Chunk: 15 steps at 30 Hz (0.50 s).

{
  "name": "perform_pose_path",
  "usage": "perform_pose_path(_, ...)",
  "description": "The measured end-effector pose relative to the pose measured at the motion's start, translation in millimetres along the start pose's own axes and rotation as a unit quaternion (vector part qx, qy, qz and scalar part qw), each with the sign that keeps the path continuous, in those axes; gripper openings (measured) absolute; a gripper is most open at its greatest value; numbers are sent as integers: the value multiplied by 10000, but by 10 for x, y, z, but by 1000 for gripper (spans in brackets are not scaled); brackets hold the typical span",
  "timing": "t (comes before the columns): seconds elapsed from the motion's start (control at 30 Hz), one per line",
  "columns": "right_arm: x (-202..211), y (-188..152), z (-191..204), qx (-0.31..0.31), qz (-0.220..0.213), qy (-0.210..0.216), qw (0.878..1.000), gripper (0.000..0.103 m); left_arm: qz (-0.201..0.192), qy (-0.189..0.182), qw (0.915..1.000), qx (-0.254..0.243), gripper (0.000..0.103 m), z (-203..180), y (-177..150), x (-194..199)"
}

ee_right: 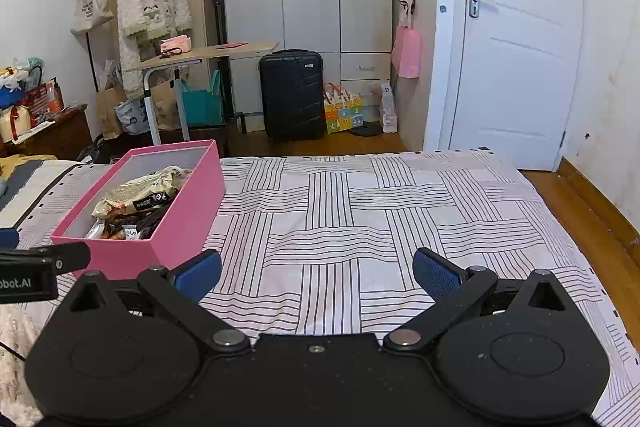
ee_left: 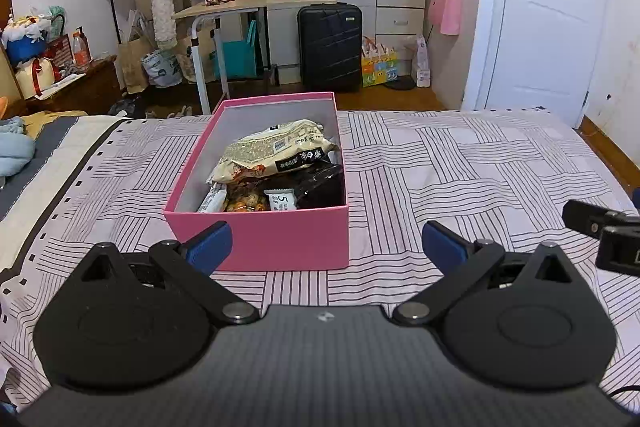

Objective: Organize snacks

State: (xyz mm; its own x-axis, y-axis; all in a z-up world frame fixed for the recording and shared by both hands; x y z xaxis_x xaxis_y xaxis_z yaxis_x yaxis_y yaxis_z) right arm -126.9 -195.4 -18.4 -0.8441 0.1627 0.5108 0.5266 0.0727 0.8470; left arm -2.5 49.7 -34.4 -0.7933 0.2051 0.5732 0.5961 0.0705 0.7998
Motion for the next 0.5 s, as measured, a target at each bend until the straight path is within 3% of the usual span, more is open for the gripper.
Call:
perform_pose_path(0.23, 11, -18, -11, -88, 206, -151, 9996, 103, -139, 71, 9999, -7, 103, -7, -1, 52)
perform_pose_path(0.5, 64, -32, -40, -35, 127, -278, 9995, 103, -202, 27, 9998, -9, 103, -2, 20, 74)
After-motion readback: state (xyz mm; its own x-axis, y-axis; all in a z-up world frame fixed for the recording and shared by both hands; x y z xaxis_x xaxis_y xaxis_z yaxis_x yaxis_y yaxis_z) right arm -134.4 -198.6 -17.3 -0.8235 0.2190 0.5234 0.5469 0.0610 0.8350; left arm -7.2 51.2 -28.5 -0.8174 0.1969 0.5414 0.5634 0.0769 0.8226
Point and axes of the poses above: each gripper's, at about its wrist camera, not at the fingertips, and x roughly against the way its jaws point, z to its left, y to its top, the point moved 2 cm from there along -x, roughly the way its jaws point, and after that the axes turned 13 degrees about x, right-handed, at the moved point
